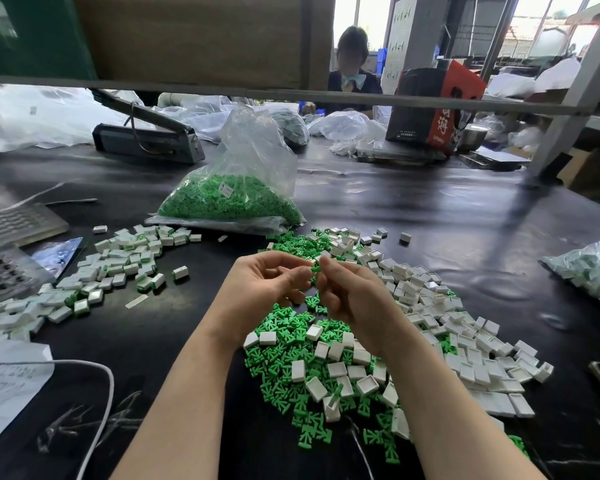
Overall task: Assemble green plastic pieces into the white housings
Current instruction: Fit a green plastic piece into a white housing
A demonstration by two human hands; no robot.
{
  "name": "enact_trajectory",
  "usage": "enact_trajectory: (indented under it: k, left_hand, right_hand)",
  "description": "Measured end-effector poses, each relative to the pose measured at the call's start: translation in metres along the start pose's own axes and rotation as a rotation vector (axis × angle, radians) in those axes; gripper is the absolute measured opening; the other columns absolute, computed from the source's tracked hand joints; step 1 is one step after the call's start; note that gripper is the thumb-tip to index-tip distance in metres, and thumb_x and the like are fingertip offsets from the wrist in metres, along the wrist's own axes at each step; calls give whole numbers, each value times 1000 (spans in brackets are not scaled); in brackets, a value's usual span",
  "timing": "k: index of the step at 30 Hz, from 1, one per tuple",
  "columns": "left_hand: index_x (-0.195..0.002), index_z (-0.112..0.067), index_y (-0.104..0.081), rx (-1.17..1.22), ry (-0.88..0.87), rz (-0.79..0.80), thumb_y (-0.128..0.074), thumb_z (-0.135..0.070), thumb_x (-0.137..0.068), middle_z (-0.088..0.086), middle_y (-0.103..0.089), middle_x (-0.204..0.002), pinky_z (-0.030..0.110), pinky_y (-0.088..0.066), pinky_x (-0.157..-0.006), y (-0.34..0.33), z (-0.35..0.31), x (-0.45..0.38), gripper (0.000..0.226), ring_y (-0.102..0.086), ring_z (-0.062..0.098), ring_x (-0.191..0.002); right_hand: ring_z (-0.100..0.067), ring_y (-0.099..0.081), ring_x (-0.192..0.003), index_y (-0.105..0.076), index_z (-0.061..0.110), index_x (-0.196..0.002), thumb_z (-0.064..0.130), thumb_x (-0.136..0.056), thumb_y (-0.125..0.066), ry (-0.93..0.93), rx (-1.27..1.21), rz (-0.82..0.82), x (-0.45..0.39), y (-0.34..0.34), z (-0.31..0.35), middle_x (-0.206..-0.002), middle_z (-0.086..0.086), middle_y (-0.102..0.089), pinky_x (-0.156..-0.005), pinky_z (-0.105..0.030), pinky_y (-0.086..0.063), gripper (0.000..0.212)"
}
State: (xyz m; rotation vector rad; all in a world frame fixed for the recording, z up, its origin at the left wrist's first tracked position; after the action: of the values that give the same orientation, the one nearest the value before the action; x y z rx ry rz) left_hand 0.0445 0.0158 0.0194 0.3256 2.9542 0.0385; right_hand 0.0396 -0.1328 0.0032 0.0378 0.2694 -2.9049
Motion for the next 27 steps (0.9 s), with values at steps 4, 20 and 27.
enact_trajectory:
  k: [4, 20, 27]
  left_hand:
    - [-93, -12, -75, 75, 6, -24, -74, -22, -70, 10, -75, -80, 19, -52, -59, 1, -1, 0, 25, -69, 14, -69]
    - [-88, -10, -74, 272, 61, -53, -80, -14, -62, 12, -75, -83, 23, -57, -67, 2, 0, 0, 27, -72, 20, -77]
    - [-85, -13, -76, 411, 97, -73, -81, -24, -57, 12, -74, -81, 22, -58, -63, 2, 2, -1, 30, -71, 16, -69]
  right_hand:
    - [-10, -36, -50, -58, 10, -82, 20, -101, -49, 71, 147, -2, 1, 2, 5, -57, 1, -44, -48, -17, -31, 24]
    - [-7, -43, -54, -54, 13, -72, 11, -101, -48, 266, 419, -87, 0, 1, 13, -58, 7, -48, -54, -21, -36, 30]
    - [-6, -47, -52, -59, 8, -76, 11, -102, -48, 297, 359, -130, -1, 7, 16, -57, 4, -50, -54, -19, -37, 28]
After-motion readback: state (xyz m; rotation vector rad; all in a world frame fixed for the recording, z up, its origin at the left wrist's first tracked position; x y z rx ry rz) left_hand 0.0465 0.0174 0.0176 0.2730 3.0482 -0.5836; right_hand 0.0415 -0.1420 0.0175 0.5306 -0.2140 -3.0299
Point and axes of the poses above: each hand's wrist, its own x-axis away from the middle knuckle, its own y-axis out of the back of the hand, z = x × y, the point moved 4 cm from there along -x, towards the middle knuckle
